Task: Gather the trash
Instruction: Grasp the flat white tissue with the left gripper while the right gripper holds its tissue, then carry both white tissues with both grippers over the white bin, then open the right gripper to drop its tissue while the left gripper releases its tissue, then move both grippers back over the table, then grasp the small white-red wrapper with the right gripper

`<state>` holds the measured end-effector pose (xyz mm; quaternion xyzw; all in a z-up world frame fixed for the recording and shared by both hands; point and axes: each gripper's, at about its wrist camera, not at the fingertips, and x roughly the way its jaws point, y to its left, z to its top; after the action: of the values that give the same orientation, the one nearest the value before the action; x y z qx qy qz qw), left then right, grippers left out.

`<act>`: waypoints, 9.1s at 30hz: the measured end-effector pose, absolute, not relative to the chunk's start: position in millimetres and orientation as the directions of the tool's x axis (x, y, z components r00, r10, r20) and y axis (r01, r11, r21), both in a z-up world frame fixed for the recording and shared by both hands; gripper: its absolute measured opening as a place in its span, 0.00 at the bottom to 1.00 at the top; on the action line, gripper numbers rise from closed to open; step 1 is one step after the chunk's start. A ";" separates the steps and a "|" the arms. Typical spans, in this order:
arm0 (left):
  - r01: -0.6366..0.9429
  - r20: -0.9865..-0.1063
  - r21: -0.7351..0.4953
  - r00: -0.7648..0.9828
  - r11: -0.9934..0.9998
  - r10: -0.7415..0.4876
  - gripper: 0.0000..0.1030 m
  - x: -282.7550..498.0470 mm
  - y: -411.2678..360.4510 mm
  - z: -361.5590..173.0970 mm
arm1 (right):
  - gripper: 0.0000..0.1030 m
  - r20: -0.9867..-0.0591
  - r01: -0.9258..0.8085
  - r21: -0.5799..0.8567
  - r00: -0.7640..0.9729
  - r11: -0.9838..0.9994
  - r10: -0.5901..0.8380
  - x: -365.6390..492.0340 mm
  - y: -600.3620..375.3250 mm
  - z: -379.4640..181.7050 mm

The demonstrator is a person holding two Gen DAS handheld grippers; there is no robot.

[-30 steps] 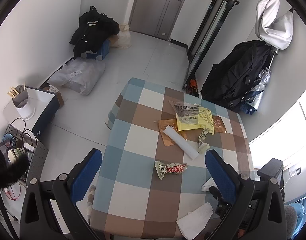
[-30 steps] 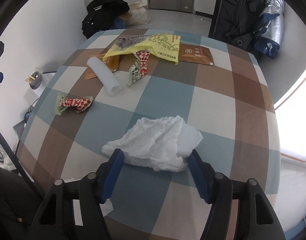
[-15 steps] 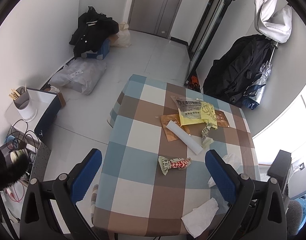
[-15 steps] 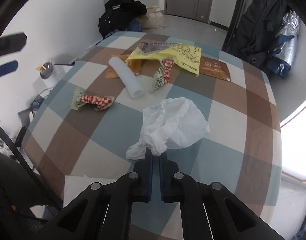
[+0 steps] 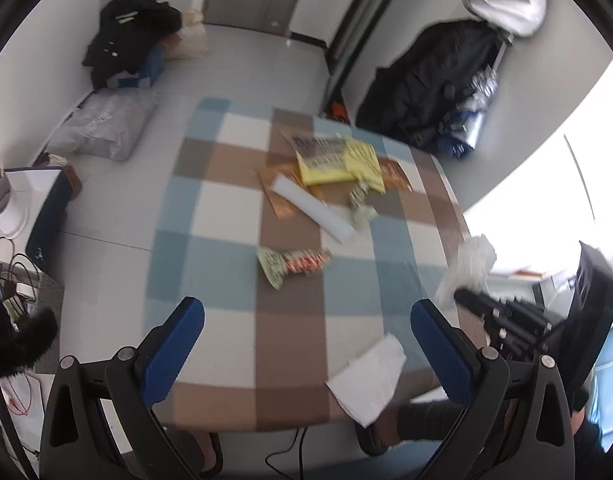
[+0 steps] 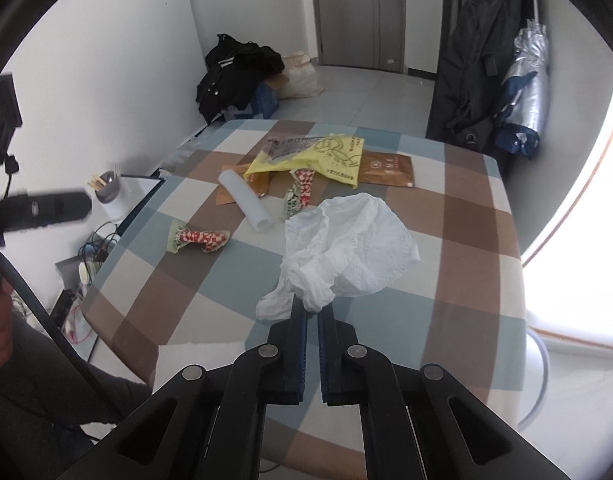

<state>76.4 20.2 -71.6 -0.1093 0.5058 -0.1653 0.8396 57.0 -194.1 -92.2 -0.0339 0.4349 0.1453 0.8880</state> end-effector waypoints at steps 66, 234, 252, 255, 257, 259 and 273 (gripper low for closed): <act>0.416 -0.770 -0.145 0.523 0.898 -0.366 0.03 43.6 -120.4 -7.1 | 0.04 -0.591 -0.200 0.165 0.764 0.966 0.259 -45.2 -319.9 20.3; -0.006 -0.717 -0.220 0.679 0.975 -0.158 0.89 114.3 46.7 -30.6 | 0.94 -0.662 -0.227 0.242 0.672 0.943 0.332 93.9 -190.2 -20.9; -0.045 -0.760 -0.301 0.614 0.953 -0.211 0.89 123.9 65.0 -44.7 | 0.79 -0.804 -0.216 0.268 0.488 0.939 0.341 206.5 -170.5 -90.4; -0.046 -0.768 -0.294 0.606 0.955 -0.207 0.89 125.0 65.0 -47.8 | 0.72 -0.814 -0.220 0.282 0.460 0.934 0.354 218.3 -166.9 -100.2; -0.050 -0.775 -0.295 0.597 0.954 -0.208 0.89 126.0 66.2 -50.1 | 0.63 -0.822 -0.225 0.305 0.428 0.925 0.375 225.1 -163.6 -106.7; -0.060 -0.780 -0.292 0.593 0.955 -0.201 0.89 126.7 67.9 -51.8 | 0.61 -0.835 -0.221 0.304 0.406 0.927 0.371 229.1 -159.9 -111.9; -0.114 -0.809 -0.323 0.548 0.940 -0.212 0.89 130.2 76.8 -63.9 | 0.33 -0.887 -0.161 0.295 0.320 0.942 0.333 238.2 -154.1 -139.8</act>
<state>130.2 76.8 -63.9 -0.1716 0.4746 -0.0282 0.8628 238.2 -154.1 -139.8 0.0763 0.5628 0.1525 0.8088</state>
